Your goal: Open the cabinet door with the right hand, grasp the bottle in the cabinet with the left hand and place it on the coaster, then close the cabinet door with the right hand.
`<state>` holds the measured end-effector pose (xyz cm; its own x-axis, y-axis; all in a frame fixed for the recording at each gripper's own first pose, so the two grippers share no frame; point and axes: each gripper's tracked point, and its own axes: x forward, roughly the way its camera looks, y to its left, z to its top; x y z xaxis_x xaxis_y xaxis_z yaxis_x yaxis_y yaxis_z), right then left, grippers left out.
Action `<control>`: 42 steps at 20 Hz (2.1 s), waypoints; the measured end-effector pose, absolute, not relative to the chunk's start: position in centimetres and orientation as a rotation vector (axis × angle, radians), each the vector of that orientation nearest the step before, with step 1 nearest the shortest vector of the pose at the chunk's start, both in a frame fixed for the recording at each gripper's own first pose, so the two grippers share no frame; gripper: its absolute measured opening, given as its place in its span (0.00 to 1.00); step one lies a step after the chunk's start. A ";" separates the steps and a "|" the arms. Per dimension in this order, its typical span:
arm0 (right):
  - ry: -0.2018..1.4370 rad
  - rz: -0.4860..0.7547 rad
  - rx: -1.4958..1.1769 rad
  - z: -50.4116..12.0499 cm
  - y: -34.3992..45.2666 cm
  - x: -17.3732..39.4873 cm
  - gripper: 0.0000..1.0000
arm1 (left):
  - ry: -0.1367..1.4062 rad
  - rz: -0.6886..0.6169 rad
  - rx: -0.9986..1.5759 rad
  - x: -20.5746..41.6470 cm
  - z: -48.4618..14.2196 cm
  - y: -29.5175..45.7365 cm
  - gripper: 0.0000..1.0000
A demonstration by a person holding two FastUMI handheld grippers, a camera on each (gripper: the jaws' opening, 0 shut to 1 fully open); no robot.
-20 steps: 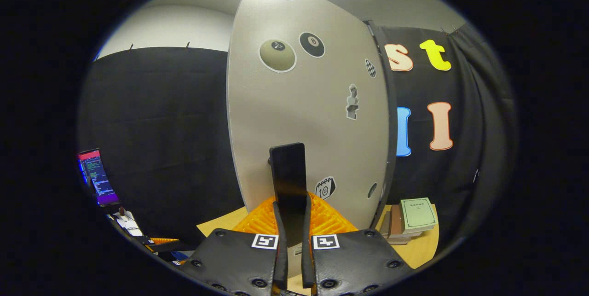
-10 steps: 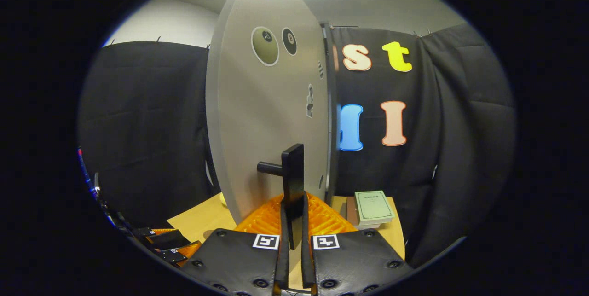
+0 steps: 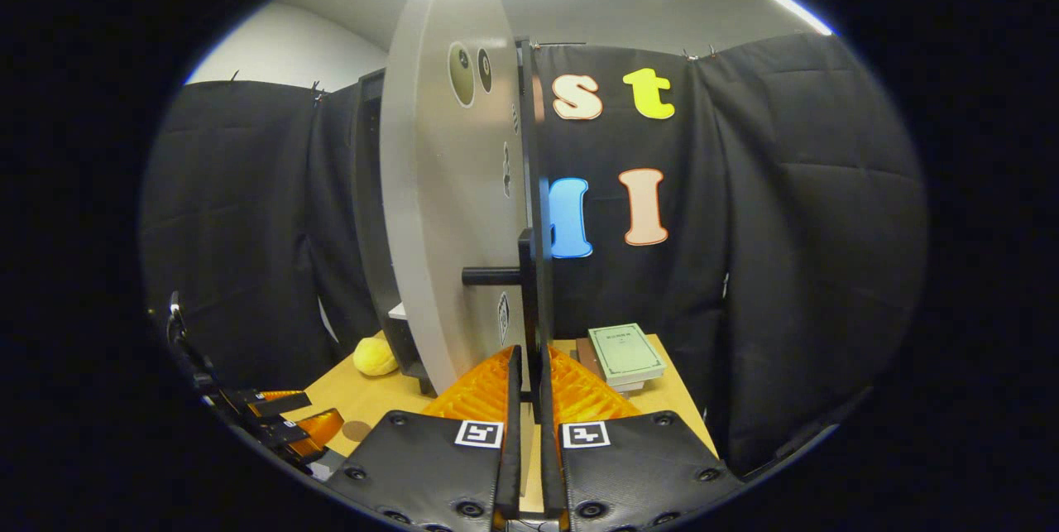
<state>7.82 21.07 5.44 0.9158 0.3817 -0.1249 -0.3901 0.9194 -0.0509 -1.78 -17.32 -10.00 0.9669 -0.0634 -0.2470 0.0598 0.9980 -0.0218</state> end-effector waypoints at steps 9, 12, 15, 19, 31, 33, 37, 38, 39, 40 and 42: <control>0.091 0.174 0.043 5.5 19.3 7.4 0.12 | 0.236 -0.177 -0.027 3.1 -9.8 -11.9 0.87; 0.089 0.048 0.052 5.6 16.7 6.5 0.12 | 0.238 -0.212 -0.020 4.2 -10.0 -11.3 0.87; 0.079 -0.001 0.064 6.3 15.4 7.0 0.10 | 0.235 -0.219 -0.015 5.1 -10.0 -10.9 0.87; 0.039 -0.002 0.038 7.6 14.2 9.3 0.12 | 0.217 -0.221 -0.019 7.4 -9.0 -11.5 0.90; 0.066 0.031 0.073 7.5 10.9 16.2 0.29 | 0.095 -0.163 -0.061 18.1 -2.0 -15.1 0.87; 0.063 0.046 0.057 7.7 10.9 18.0 0.27 | 0.064 -0.143 -0.051 20.4 -0.8 -15.6 0.90; 0.060 0.087 0.065 7.7 10.8 20.1 0.61 | 0.023 -0.125 -0.045 24.3 1.1 -16.6 0.87; 0.059 0.091 0.060 7.7 10.8 20.8 0.75 | 0.036 -0.113 -0.061 25.2 1.1 -16.8 0.89; 0.063 0.094 0.054 7.5 10.8 21.5 0.77 | 0.040 -0.116 -0.084 26.2 1.3 -17.1 0.89; 0.072 0.097 0.049 7.2 10.8 22.0 0.83 | 0.038 -0.121 -0.103 27.3 1.7 -17.5 0.90; 0.083 0.103 0.048 6.8 10.9 22.7 0.75 | 0.036 -0.126 -0.122 29.4 1.9 -17.8 0.90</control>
<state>22.68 10.94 6.76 0.9913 0.1045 -0.0799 -0.1006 0.9936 0.0519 29.37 -17.83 1.85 0.9914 -0.1278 -0.0283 0.1234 0.9846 -0.1240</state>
